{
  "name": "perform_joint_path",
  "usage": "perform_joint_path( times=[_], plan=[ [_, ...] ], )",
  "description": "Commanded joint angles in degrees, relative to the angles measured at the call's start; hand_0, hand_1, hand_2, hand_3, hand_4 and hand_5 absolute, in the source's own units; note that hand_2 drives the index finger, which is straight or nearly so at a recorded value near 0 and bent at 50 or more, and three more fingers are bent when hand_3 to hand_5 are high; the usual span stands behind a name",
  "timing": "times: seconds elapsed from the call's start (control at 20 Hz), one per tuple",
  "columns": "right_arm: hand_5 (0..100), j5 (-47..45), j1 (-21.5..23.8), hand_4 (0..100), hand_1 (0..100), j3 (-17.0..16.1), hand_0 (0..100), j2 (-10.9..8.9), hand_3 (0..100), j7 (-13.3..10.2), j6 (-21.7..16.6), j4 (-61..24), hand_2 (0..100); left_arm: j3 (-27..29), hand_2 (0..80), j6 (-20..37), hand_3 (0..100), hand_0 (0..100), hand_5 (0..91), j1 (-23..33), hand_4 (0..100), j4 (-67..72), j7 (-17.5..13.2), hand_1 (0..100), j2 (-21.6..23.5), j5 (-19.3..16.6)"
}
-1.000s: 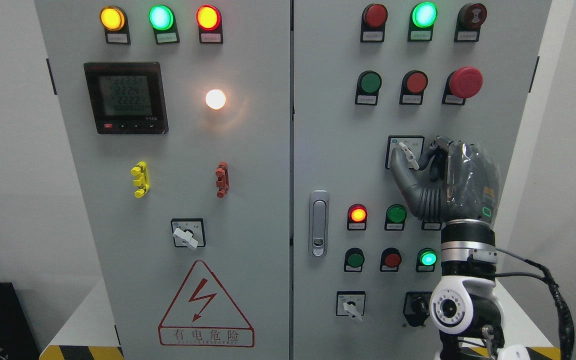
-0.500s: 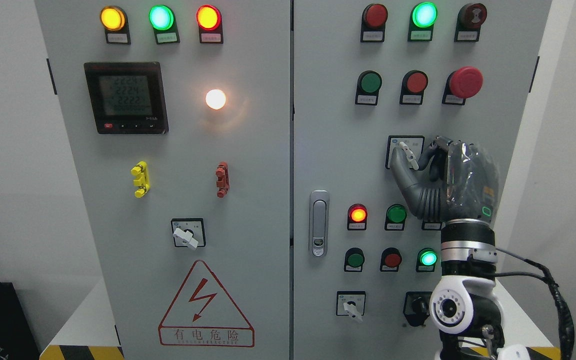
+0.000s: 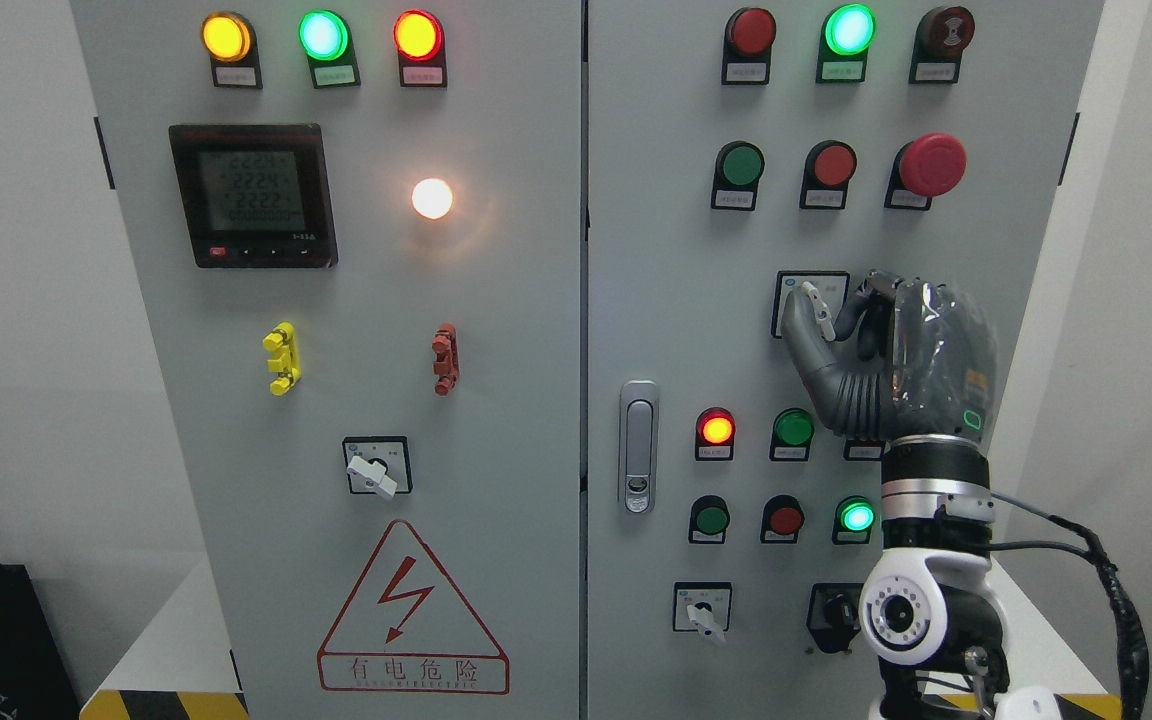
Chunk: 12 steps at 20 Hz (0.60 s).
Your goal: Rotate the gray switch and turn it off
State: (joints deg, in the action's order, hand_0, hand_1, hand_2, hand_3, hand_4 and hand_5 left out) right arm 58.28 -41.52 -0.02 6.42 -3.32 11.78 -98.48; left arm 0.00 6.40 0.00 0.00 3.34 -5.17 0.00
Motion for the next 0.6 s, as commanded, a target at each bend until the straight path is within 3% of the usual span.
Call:
perform_joint_path(
  times=[0.0,0.55],
  plan=[
    [100,0.0,0.0,100,32,0.0,53,0.00,100,0.1,0.0,0.0,75,0.4,0.0,0.0,0,12,0.0,-0.5,0,-1.4,0.1,39,0.0,1.1],
    [100,0.0,0.1,100,31,0.0,54,0.00,100,0.2,-0.1,0.0,76,0.4,0.0,0.0,0,12,0.0,-0.5,0,-1.4,0.0,39,0.0,1.1]
  ],
)
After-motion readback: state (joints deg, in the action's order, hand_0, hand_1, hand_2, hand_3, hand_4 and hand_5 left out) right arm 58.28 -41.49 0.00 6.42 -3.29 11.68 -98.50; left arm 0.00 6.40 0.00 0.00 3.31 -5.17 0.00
